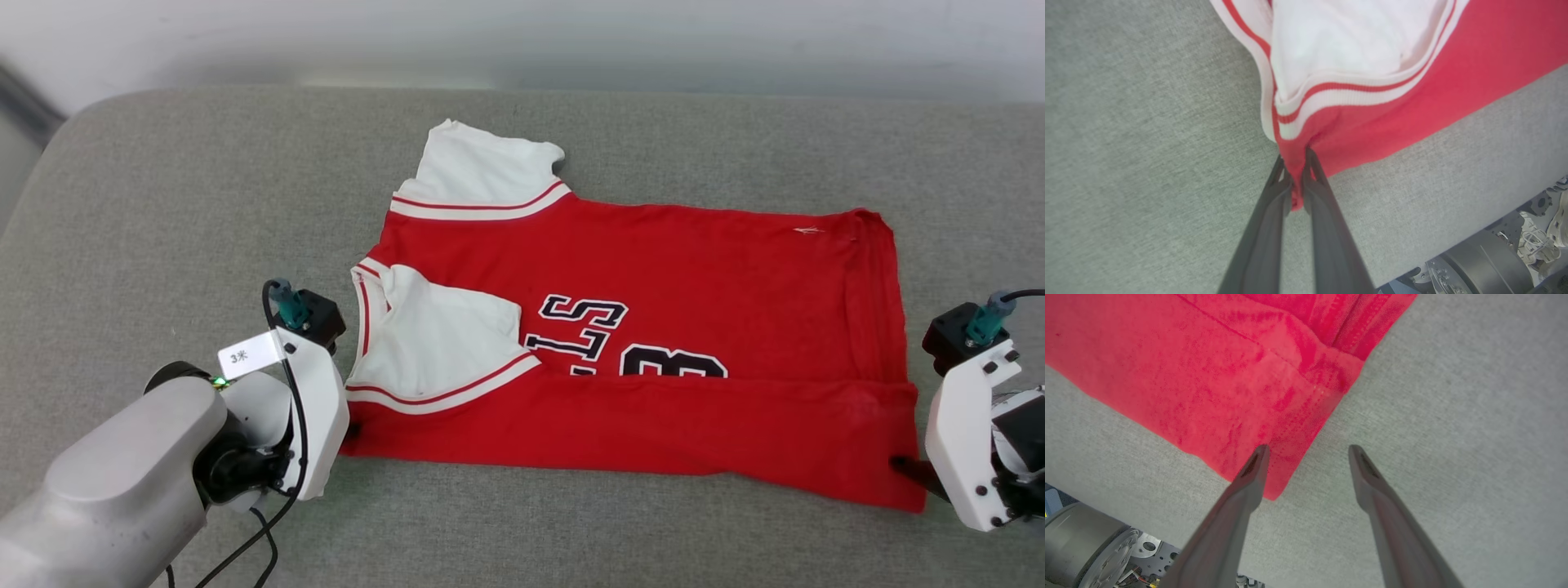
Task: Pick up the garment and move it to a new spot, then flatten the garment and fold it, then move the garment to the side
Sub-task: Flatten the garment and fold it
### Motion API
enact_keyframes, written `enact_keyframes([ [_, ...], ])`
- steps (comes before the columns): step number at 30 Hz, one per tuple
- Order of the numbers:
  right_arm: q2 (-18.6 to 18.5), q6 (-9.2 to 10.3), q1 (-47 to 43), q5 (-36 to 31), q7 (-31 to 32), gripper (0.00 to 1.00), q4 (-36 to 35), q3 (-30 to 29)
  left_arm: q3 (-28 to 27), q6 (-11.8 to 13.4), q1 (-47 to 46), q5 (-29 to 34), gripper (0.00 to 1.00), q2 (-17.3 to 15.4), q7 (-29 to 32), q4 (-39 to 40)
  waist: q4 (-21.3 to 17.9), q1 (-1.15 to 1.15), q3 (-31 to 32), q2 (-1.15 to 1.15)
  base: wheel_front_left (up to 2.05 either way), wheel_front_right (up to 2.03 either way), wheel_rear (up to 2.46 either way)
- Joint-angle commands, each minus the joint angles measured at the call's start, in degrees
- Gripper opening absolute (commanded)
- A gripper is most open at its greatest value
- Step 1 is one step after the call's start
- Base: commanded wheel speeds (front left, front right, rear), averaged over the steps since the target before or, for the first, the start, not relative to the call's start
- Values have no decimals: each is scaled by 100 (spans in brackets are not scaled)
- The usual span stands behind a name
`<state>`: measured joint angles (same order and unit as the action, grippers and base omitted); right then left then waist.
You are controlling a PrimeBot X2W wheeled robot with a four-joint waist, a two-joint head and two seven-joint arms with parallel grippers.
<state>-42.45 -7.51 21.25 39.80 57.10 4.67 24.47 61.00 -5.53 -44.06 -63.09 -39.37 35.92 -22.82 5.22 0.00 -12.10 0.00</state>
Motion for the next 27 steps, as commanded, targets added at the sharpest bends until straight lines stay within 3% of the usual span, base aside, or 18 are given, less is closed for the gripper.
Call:
enact_keyframes([
  [1,120,4,-10,-68,-74,100,132,-55,-2,14,-88,26,0,14,-38,21,54,0,-92,0,0,0,0],
  [7,756,2,-405,-41,-352,100,864,79,-16,36,-100,62,0,68,-121,106,128,0,-209,0,0,0,0],
  [10,906,-7,-567,-15,-494,100,1059,255,-7,42,-58,76,0,57,-145,142,130,0,-218,0,0,0,0],
  [11,916,-10,-586,24,-553,89,1085,292,-4,42,-30,68,0,48,-158,150,122,0,-210,0,0,0,0],
  [12,914,-11,-575,73,-644,25,1098,282,-2,43,0,52,0,37,-167,156,110,0,-192,0,0,0,0],
  [13,897,-11,-542,110,-718,0,1104,253,-3,42,39,27,0,22,-184,160,94,0,-161,0,0,0,0],
  [27,-8,4,-720,410,-1413,0,471,107,53,204,845,-226,0,-520,-333,879,-38,0,704,0,0,0,0],
])
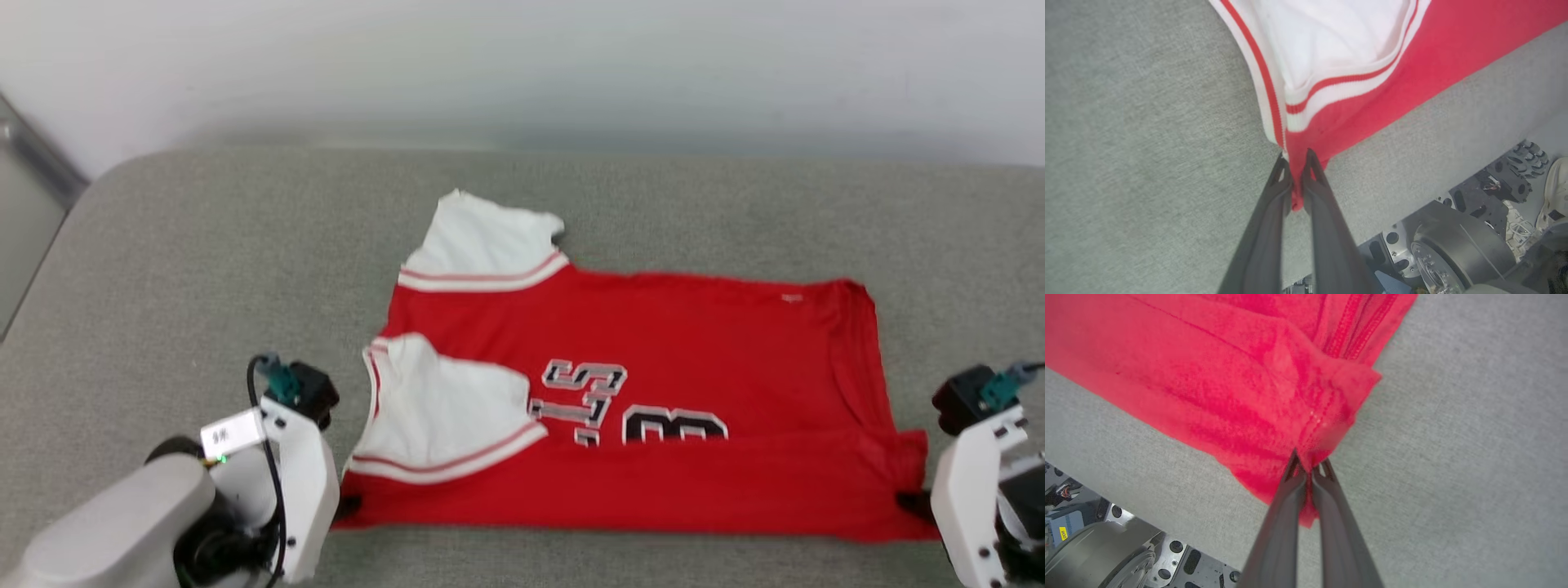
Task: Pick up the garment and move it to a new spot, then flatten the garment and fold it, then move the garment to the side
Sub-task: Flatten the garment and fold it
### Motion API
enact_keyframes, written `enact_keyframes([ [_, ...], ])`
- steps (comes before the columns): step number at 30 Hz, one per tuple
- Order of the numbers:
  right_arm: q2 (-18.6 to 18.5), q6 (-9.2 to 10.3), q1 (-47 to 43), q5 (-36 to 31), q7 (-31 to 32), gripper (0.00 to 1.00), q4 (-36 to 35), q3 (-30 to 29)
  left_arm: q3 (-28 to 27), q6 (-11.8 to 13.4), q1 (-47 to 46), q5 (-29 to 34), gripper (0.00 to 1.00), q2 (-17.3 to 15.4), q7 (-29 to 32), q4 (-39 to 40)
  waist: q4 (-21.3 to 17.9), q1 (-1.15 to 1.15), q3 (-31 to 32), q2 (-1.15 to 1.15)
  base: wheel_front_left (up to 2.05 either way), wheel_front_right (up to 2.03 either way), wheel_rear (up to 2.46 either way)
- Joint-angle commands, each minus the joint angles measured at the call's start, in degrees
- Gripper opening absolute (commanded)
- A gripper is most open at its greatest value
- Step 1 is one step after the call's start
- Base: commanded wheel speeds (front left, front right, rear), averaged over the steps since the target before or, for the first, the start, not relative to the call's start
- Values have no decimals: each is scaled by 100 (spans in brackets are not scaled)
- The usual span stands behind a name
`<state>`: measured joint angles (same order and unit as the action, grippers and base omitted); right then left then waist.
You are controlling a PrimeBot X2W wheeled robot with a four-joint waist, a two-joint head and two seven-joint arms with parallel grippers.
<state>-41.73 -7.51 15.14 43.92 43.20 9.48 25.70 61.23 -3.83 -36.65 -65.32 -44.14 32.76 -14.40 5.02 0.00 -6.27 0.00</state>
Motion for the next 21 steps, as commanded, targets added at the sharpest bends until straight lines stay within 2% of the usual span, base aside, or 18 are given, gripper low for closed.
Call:
enact_keyframes([
  [1,-135,4,-190,22,-18,0,-63,-23,45,57,185,-34,0,-85,-25,129,-17,0,163,0,0,0,0],
  [10,-385,4,-1177,174,19,0,-465,-401,241,362,910,-189,0,-308,-83,709,43,0,284,0,0,0,0],
  [18,-25,4,-1552,183,16,0,-272,-702,246,479,1128,-205,0,-166,-284,506,71,0,204,0,0,0,0],
  [19,19,4,-1588,188,-8,12,-264,-724,237,478,1120,-182,33,-148,-328,470,75,0,210,0,0,0,0],
  [20,45,4,-1614,179,-46,51,-266,-742,215,476,1105,-192,100,-143,-364,445,78,0,223,0,0,0,0],
  [21,69,4,-1623,158,-103,100,-299,-757,198,466,1087,-194,100,-150,-390,433,76,0,241,0,0,0,0],
])
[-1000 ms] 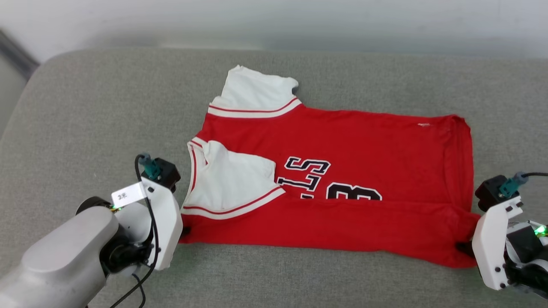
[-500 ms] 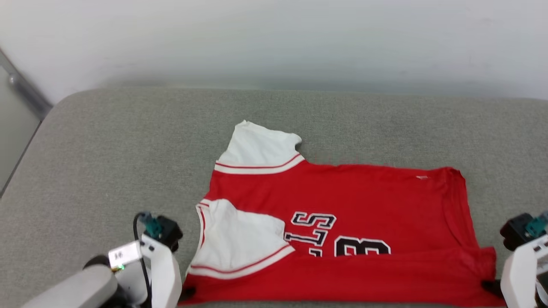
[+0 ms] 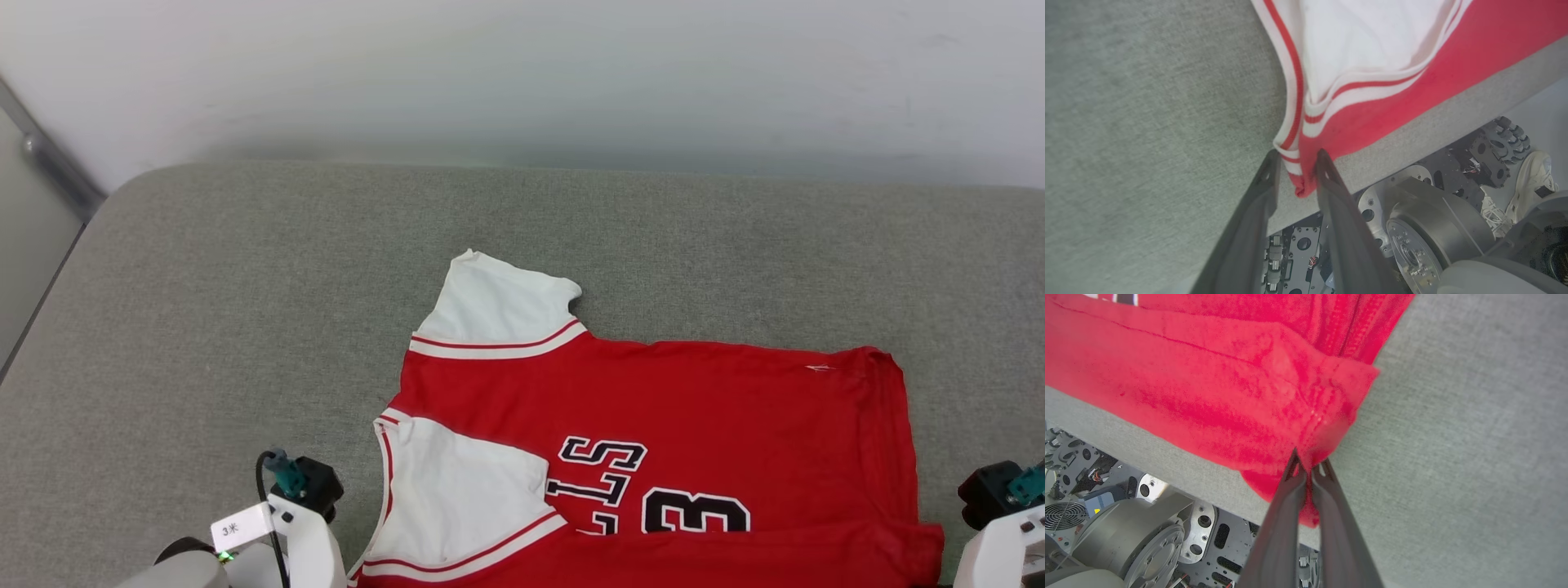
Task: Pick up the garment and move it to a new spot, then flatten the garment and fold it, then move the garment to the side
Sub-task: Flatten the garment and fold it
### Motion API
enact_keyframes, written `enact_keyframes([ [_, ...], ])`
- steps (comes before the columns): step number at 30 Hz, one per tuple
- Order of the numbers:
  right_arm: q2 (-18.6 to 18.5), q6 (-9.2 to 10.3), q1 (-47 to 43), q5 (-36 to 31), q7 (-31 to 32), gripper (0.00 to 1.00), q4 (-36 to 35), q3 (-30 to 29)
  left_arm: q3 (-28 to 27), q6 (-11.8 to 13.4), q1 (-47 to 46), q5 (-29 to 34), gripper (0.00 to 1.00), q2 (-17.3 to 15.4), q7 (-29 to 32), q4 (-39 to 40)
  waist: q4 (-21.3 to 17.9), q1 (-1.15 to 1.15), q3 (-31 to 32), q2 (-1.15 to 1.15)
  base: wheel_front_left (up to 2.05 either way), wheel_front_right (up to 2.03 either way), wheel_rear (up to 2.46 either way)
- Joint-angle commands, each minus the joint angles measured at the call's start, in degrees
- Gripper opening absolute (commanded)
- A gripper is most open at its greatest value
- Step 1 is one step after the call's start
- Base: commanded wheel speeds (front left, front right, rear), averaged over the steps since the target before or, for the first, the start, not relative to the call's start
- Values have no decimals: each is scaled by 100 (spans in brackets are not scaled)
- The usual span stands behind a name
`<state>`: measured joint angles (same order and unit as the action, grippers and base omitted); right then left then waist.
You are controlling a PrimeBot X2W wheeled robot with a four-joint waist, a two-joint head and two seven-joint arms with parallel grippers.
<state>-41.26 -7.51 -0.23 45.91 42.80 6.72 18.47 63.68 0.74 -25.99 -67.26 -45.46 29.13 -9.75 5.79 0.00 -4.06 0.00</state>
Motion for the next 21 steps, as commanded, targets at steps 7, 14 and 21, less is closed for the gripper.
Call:
enact_keyframes([
  [7,158,3,60,-294,-827,100,-403,-331,-355,70,-303,39,100,-268,-235,203,-23,0,140,0,0,0,0],
  [14,853,3,571,-1228,-2582,100,-843,-1184,-892,184,-1117,306,100,-416,-572,341,-194,0,-87,0,0,0,0],
  [21,1481,3,825,-1984,-3743,100,-1120,-1741,-1167,131,-1935,459,100,-224,-521,21,-404,0,-580,0,0,0,0],
])
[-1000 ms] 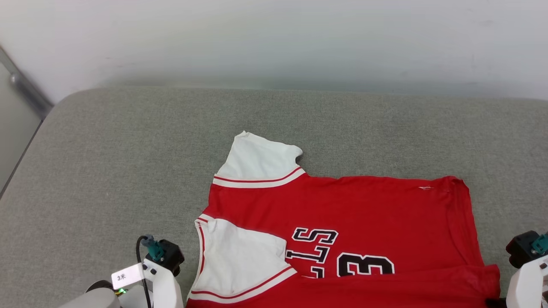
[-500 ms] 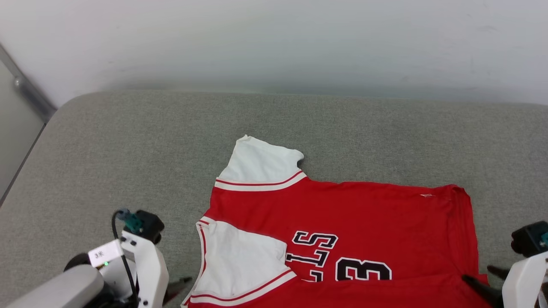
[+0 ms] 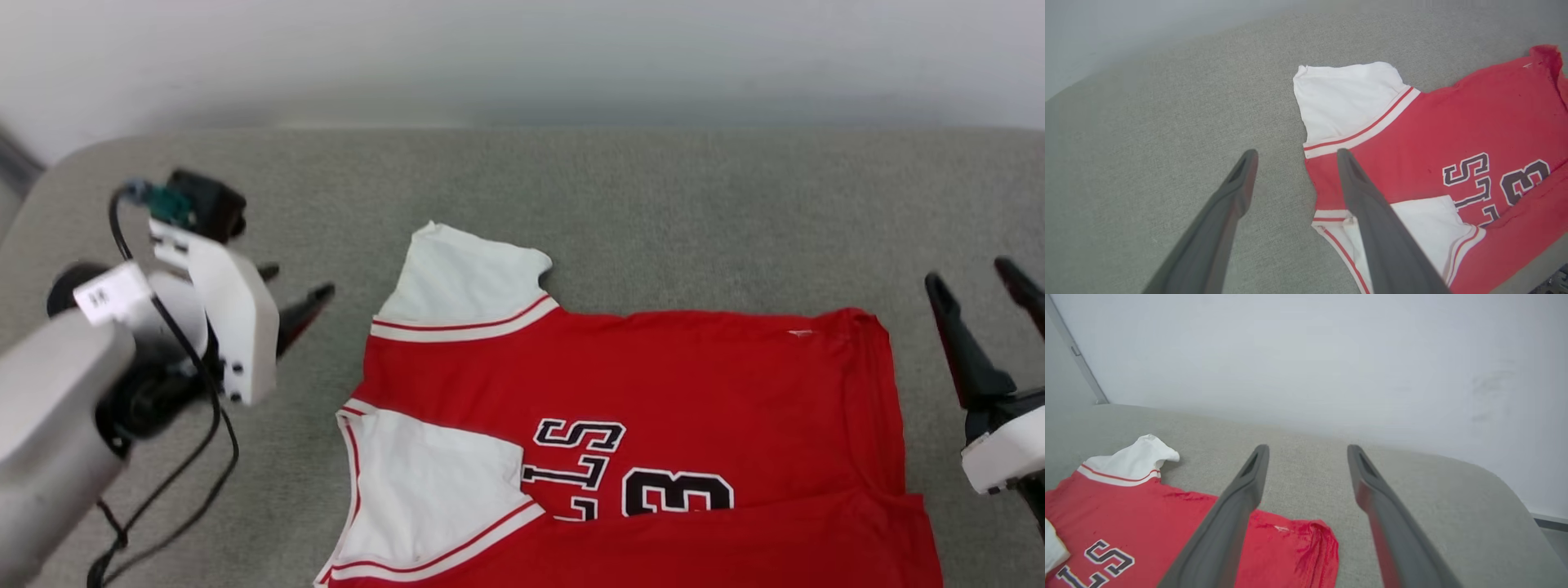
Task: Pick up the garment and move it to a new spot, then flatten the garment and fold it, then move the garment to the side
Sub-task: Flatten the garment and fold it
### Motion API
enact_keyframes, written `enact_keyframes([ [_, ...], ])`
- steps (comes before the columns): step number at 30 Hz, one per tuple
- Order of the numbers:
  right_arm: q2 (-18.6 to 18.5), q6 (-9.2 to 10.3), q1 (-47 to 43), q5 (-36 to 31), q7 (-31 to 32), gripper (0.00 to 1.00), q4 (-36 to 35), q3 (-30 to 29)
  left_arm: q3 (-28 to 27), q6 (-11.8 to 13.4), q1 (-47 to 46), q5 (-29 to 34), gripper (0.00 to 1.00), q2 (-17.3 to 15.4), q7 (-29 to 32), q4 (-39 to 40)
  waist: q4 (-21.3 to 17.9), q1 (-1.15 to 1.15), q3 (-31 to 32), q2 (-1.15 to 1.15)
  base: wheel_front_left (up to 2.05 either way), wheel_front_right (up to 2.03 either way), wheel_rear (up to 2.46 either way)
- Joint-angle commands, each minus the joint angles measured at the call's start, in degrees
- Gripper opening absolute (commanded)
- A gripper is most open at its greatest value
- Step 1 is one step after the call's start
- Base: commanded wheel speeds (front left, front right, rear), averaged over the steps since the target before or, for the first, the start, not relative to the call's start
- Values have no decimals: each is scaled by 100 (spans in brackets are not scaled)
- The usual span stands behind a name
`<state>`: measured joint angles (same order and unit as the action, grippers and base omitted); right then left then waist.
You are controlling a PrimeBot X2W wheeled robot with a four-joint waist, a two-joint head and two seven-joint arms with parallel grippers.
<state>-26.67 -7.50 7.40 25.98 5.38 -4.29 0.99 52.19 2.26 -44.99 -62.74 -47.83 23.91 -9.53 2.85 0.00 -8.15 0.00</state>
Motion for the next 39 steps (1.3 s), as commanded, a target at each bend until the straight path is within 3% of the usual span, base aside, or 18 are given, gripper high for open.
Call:
enact_keyframes([
  [1,138,2,90,-90,-189,100,-76,-86,-51,-23,-204,33,100,59,28,-71,-146,0,-271,0,0,0,0],
  [7,604,2,121,-552,-861,100,-394,-243,-238,-180,-1243,114,100,234,441,-538,-422,0,-928,0,0,0,0],
  [17,886,2,368,-894,-952,100,-626,-98,-64,-396,-2541,-72,100,461,2113,-1294,-880,0,-1765,0,0,0,0],
  [23,986,2,499,-951,-986,100,-593,-82,236,-345,-2750,-28,100,664,2822,-1634,-1036,0,-2053,0,0,0,0],
  [32,957,2,710,-886,-989,100,-413,71,616,-490,-2472,117,100,827,3016,-2186,-1209,0,-2164,0,0,0,0],
  [33,928,2,721,-880,-973,100,-395,57,656,-531,-2435,129,78,830,3026,-2217,-1200,0,-2136,0,0,0,0],
  [34,889,3,752,-894,-966,100,-394,49,668,-558,-2409,133,0,832,3003,-2245,-1192,0,-2100,0,0,0,0],
  [39,465,3,1032,-923,-661,100,-418,195,550,-669,-2462,78,0,899,2713,-2288,-1091,0,-1820,0,0,0,0],
])
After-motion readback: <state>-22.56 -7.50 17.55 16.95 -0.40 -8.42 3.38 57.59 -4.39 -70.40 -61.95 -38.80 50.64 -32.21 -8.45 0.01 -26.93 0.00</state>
